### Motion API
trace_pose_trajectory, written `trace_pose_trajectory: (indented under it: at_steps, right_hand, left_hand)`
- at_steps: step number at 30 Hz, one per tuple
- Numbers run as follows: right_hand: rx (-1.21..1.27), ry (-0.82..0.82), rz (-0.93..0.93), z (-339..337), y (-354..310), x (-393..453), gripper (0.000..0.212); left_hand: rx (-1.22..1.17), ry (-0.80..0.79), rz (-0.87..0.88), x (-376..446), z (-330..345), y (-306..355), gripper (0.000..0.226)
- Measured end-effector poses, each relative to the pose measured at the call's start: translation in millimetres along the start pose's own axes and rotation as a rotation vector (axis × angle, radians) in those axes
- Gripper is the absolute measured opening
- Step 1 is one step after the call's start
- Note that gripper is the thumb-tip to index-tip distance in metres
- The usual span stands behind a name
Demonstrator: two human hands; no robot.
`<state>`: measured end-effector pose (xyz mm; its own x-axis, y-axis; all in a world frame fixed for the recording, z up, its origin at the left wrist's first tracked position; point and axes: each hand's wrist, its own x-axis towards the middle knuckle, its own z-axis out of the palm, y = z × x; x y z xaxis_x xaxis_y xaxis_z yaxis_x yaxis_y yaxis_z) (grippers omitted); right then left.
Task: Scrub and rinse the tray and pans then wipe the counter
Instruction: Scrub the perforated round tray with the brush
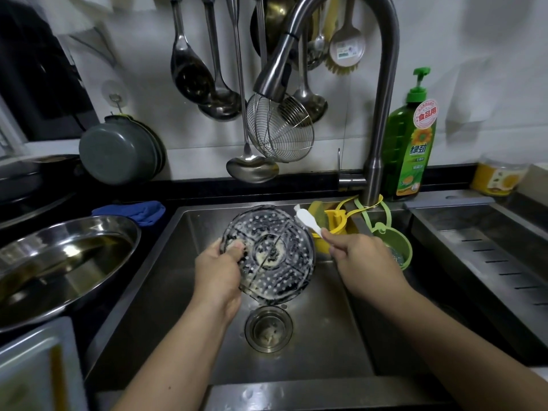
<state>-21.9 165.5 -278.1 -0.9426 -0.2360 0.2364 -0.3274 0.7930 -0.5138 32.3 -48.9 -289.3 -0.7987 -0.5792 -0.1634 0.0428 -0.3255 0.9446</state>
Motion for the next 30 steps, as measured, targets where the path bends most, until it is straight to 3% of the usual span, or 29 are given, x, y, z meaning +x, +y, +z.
trace_pose_trajectory:
  at_steps: [5, 12, 17, 19, 23, 28, 30]
  right_hand:
    - [0.037, 0.012, -0.039, 4.5, -2.2, -4.1, 0.038]
    - [-0.068, 0.0, -0.133, 7.5, -8.9, -1.9, 0.043]
    - [-0.061, -0.244, -0.054, 15.3, -7.6, -9.8, 0.039]
    - [-0.047, -0.245, -0.062, 15.4, -9.3, -11.1, 0.039]
    - [-0.015, -0.03, -0.045, 10.3, -1.5, 2.1, 0.038]
    - [0.044, -0.308, -0.217, 17.6, -18.7, -19.1, 0.036]
    - [-0.003, -0.228, -0.21, 17.7, -19.6, -11.9, 0.038]
  left_hand:
    - [-0.161, 0.119, -0.032, 8.2, -12.8, 7.6, 0.025]
    - [-0.143, 0.053, -0.034, 6.3, -6.2, 2.8, 0.025]
    - [-0.26, 0.152, -0.065, 10.2, -17.8, 7.2, 0.031]
    - [-0.272, 0.135, -0.065, 8.4, -17.3, 8.6, 0.034]
    - [-0.133, 0.007, -0.046, -3.1, -0.6, 4.6, 0.022]
    - [-0.177, -0.009, -0.062, -3.0, -2.6, 3.5, 0.022]
    - [-0.2, 0.0, -0.081, -2.1, -4.1, 4.2, 0.021]
